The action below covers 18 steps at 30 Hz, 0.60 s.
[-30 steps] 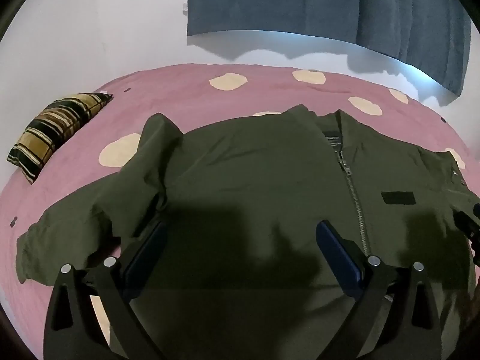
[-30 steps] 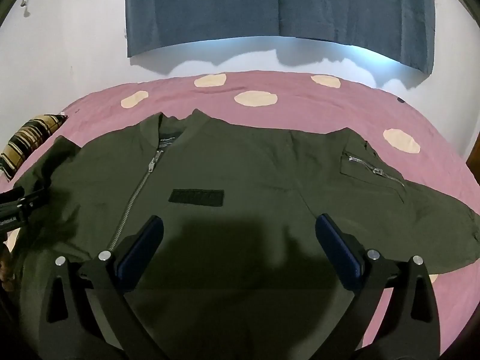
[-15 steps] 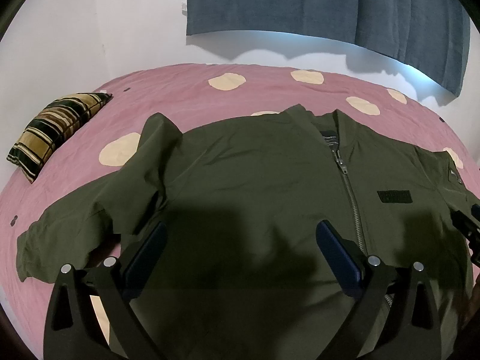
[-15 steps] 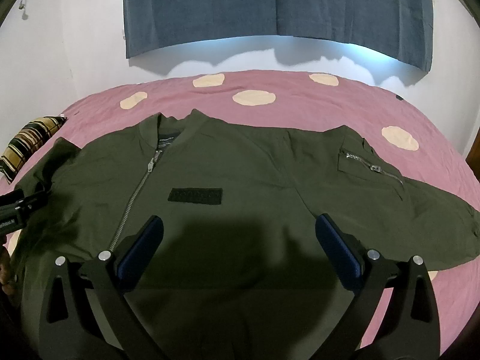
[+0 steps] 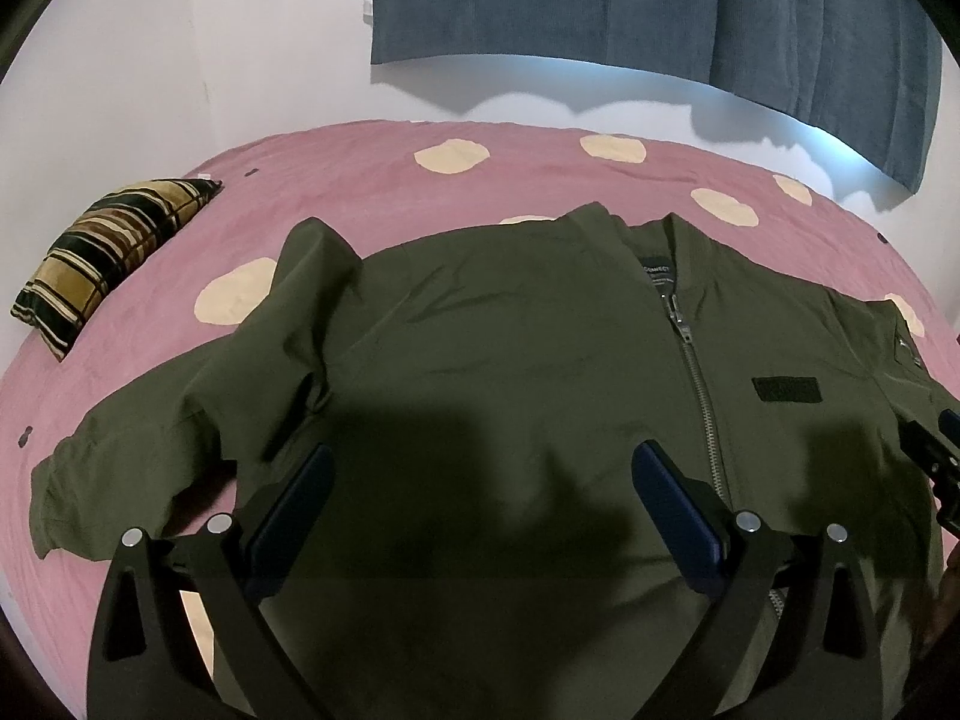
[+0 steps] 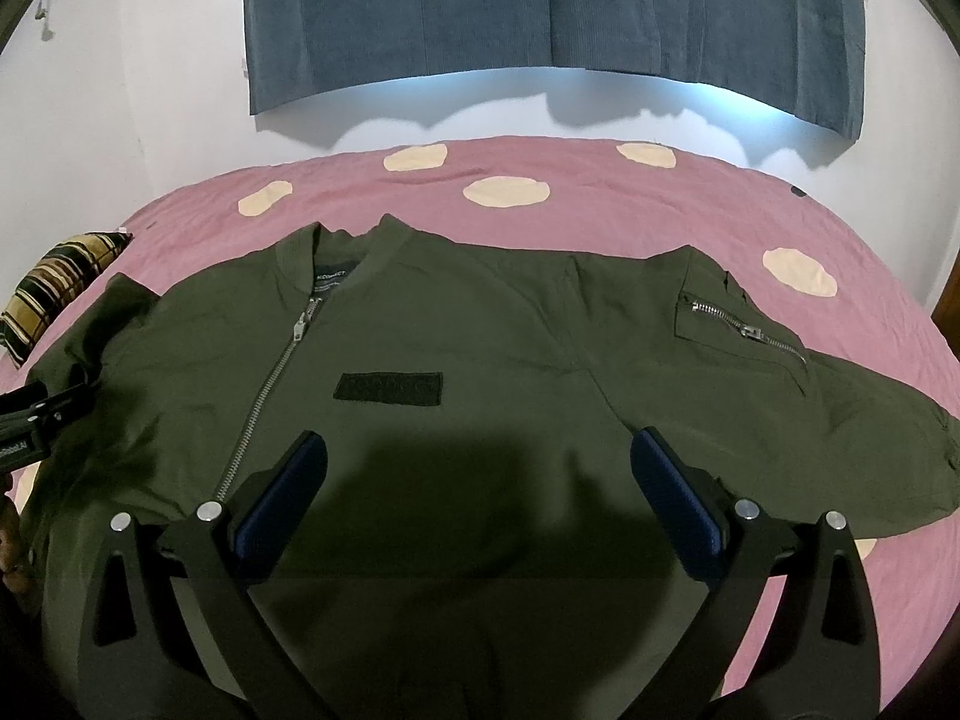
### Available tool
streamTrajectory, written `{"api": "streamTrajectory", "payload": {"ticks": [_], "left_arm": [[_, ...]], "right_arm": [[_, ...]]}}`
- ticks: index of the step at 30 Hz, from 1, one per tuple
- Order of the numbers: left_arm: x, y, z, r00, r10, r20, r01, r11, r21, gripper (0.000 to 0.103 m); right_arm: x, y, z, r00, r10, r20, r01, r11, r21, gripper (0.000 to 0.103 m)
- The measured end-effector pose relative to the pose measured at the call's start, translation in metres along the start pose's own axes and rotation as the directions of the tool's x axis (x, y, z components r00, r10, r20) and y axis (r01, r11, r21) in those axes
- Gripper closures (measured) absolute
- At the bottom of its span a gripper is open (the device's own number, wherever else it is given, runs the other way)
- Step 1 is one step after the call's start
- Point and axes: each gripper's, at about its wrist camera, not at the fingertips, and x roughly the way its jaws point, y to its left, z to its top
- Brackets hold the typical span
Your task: Fold small clothes
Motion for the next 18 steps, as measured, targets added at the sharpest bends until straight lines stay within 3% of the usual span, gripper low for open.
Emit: {"api": "streamTrajectory", "payload": {"ticks": [18], "left_arm": [[-0.0002,0.003,0.0009,1.0,0.005,-0.009,-0.005,1.0,0.004,0.004]], "right_arm": [[0.001,-0.0003,-0.0025,1.0,0.0,-0.006,0.0,1.0,-0.002,0.002]]}}
